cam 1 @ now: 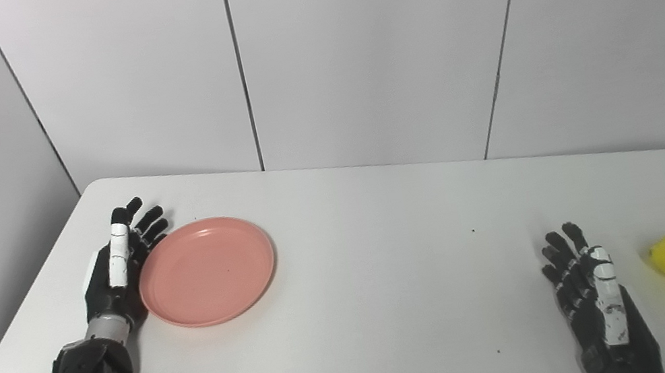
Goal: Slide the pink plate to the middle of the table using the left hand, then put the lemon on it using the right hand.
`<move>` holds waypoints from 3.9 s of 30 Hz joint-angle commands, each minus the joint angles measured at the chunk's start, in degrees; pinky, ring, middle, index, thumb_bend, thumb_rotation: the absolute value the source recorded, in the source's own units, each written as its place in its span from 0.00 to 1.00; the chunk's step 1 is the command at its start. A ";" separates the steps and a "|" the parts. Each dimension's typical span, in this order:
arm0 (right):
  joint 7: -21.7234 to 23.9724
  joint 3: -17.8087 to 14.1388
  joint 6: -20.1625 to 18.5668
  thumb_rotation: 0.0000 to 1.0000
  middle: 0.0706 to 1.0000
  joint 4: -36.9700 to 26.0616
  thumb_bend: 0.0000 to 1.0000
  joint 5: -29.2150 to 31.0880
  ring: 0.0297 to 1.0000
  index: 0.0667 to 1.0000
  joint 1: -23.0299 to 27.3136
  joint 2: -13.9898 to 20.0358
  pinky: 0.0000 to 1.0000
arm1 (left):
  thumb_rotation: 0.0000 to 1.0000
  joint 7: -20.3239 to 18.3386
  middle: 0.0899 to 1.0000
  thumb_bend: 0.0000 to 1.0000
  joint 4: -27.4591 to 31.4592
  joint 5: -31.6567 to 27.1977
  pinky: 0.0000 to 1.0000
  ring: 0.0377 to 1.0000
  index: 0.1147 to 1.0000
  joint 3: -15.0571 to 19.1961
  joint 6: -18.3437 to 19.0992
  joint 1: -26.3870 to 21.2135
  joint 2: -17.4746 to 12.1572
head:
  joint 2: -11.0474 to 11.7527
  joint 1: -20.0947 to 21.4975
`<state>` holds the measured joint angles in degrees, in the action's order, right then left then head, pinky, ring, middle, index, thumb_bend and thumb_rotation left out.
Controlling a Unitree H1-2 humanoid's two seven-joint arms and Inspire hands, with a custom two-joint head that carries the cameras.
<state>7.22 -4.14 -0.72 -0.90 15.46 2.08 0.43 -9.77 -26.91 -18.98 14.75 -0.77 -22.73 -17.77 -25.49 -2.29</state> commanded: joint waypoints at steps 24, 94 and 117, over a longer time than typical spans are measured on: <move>0.30 1.16 -0.43 0.97 0.95 3.00 0.68 0.14 0.97 0.98 -2.63 -1.82 1.00 | 0.87 2.51 0.85 0.81 0.17 2.56 0.92 0.88 0.90 -2.77 2.34 -1.80 4.84 | -0.15 0.75; -0.71 2.13 -1.04 0.95 0.94 2.26 0.69 -0.08 0.96 0.97 -2.64 -2.71 0.99 | 0.93 4.74 0.79 0.78 0.13 9.66 0.82 0.83 0.88 -10.03 0.16 1.03 13.86 | -0.62 2.06; -1.37 2.69 -1.26 0.95 0.95 1.74 0.69 -0.94 0.96 0.97 -2.77 -3.16 0.98 | 0.88 7.31 0.76 0.72 1.42 13.72 0.84 0.80 0.86 -12.20 -3.14 1.66 17.31 | -0.92 2.77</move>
<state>5.80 -2.13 -0.74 -1.22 14.24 1.89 -1.46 -2.62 -24.23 -5.80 3.57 -4.57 -23.10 -1.68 -26.37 0.53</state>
